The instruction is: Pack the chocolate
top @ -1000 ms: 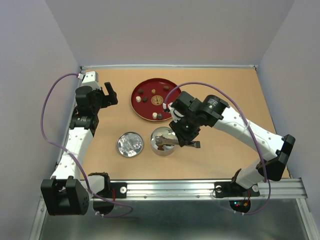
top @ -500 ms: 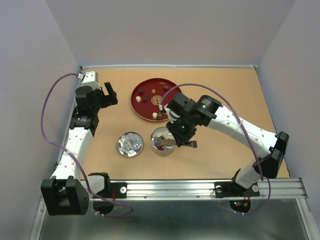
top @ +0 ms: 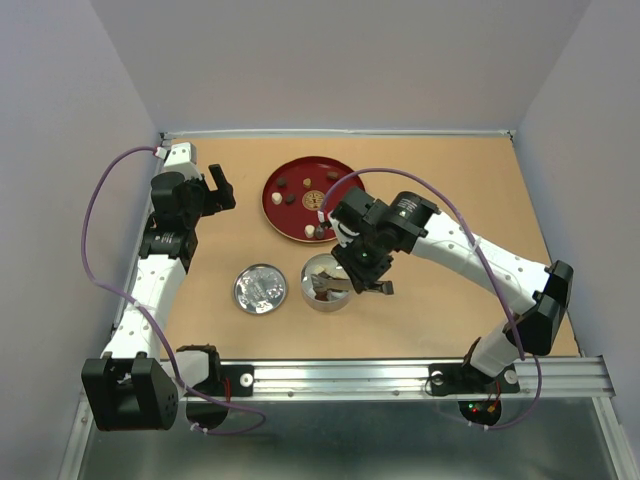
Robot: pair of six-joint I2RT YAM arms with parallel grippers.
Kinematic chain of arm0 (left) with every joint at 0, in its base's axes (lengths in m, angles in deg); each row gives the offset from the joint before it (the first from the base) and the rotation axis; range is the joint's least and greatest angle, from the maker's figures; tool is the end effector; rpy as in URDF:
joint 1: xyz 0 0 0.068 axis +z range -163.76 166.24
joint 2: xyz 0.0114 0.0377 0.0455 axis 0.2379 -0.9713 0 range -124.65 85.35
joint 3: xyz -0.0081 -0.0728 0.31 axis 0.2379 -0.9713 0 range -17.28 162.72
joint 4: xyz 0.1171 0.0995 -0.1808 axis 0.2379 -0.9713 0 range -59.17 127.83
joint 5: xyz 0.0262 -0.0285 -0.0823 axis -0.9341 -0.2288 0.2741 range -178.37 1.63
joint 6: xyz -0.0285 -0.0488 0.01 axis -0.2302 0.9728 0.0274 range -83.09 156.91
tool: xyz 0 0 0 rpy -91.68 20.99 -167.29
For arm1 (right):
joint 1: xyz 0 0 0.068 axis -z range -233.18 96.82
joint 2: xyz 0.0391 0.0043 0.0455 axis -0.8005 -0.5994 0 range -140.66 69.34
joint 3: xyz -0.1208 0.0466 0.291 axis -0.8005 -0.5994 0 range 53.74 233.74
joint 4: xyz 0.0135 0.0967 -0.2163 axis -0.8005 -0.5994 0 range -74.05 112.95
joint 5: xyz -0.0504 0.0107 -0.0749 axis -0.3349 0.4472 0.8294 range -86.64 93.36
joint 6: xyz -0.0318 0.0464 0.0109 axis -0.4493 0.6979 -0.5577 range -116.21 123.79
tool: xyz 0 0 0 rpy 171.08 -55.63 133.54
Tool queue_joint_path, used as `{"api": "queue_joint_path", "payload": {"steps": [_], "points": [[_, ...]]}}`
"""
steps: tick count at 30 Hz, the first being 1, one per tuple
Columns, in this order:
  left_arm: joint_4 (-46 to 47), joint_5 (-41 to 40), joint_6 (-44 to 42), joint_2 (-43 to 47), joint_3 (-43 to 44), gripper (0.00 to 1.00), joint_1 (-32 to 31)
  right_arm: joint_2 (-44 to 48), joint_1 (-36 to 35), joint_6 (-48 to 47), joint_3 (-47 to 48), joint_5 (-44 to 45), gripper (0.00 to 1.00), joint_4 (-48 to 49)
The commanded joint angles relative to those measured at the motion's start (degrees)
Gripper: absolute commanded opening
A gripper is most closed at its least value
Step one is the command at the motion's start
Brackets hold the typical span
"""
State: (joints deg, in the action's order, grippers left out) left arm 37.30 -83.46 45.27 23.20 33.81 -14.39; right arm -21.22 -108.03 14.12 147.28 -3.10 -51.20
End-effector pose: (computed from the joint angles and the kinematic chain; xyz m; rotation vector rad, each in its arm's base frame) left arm 0.2134 -0.0058 0.3823 -0.0577 1.7755 -0.1893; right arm 0.1550 0.2280 0.3875 -1.1234 2.6724 0.3967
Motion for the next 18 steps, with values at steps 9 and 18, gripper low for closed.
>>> {"api": "queue_joint_path", "payload": {"steps": [9,18], "points": [[1.41,0.01,-0.54,0.63,0.85,0.99,0.18,0.74,-0.43,1.19,1.82,2.76,0.41,1.64],[1.33,0.19,-0.54,0.63,0.76,0.99,0.1,1.18,-0.43,2.15,4.46,4.61,0.45,1.73]]}}
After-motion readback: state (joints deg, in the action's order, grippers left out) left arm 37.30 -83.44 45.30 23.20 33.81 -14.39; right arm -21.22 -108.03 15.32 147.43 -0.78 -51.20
